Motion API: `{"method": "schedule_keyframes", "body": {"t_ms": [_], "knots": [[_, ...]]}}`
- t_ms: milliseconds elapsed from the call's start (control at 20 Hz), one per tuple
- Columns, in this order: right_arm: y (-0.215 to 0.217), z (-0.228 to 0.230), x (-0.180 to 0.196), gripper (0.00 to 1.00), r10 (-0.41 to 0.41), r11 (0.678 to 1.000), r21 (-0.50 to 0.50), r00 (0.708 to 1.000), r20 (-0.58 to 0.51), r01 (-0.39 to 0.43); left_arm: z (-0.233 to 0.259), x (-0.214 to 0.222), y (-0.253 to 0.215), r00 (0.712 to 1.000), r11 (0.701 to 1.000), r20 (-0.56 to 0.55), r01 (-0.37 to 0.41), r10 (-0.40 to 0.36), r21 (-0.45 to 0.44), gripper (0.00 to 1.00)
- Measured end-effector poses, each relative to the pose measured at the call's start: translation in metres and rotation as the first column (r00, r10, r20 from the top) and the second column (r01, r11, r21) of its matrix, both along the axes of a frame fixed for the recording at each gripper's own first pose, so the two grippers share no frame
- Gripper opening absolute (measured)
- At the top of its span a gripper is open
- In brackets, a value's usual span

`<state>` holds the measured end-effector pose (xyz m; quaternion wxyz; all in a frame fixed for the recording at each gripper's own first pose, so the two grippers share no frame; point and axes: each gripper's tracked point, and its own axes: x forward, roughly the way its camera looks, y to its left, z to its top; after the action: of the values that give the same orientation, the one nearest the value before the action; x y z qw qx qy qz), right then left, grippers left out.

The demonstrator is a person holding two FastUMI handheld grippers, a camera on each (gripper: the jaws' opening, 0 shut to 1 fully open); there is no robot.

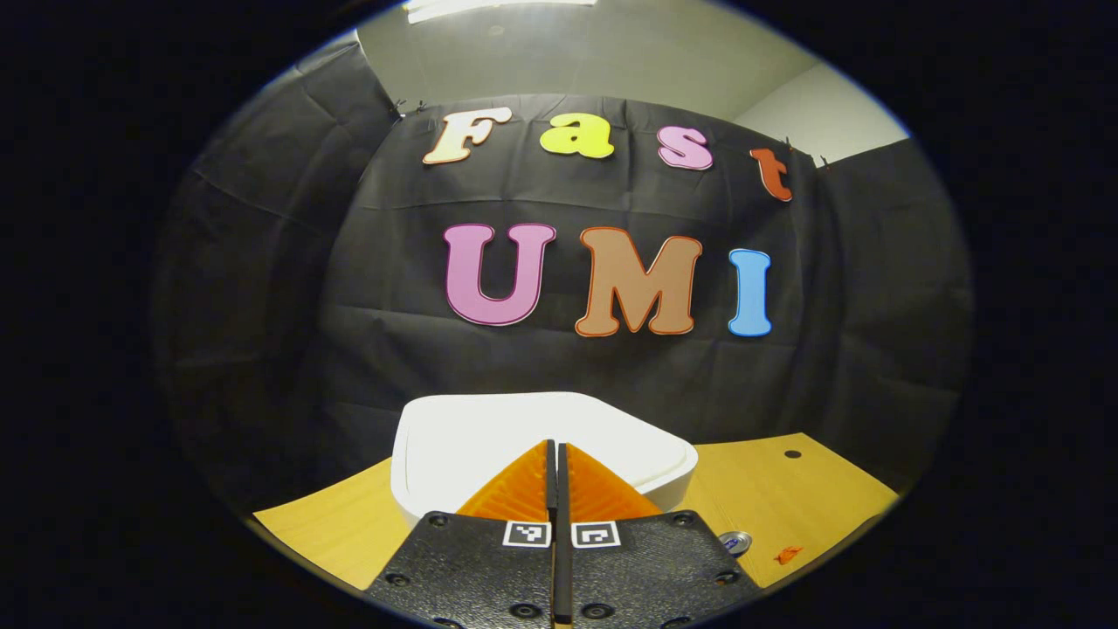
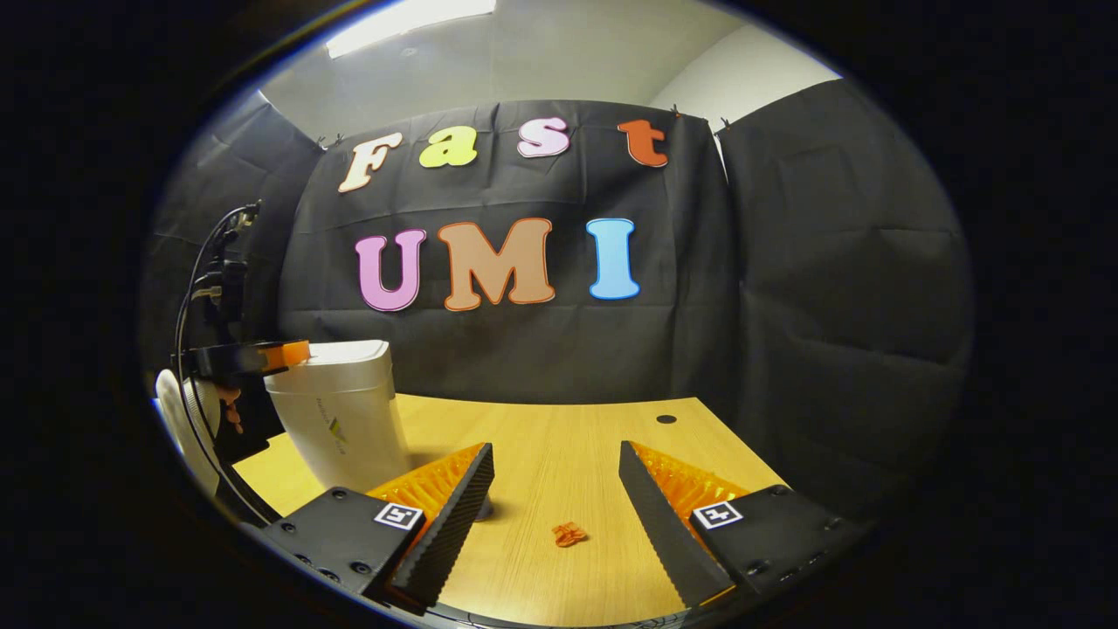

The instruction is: Press the lid of the desktop garbage bin to open it, pick up the crumpled paper on the desktop and throw it into the bin, then pick up the pop can on the desktop and drop it into the bin, and finally close the garbage bin lid.

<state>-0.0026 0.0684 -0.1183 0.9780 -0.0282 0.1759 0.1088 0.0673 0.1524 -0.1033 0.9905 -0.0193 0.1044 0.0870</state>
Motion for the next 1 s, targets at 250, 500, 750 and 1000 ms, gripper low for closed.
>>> {"method": "schedule_keyframes", "body": {"t_ms": [250,500,750,1000], "knots": [[0.002,0.003,0.004,0.96,0.016,1.0,0.017,1.0,0.022,-0.016,0.014,0.009,-0.003,1.0,0.985,0.009,0.023,-0.025,0.17,0.0],[-0.004,-0.008,0.005,0.96,0.015,1.0,0.014,1.0,-0.001,-0.015,0.054,0.008,-0.014,0.994,0.989,0.098,0.031,-0.046,0.147,0.0],[-0.005,-0.033,0.02,0.96,0.013,1.0,0.011,0.999,-0.044,-0.013,0.066,-0.015,-0.038,0.986,0.99,0.126,0.092,-0.106,0.107,0.0],[0.0,-0.082,0.04,0.96,0.031,0.999,-0.022,0.992,-0.118,-0.034,0.048,-0.049,-0.064,0.98,0.985,0.116,0.154,-0.162,0.072,0.0]]}}
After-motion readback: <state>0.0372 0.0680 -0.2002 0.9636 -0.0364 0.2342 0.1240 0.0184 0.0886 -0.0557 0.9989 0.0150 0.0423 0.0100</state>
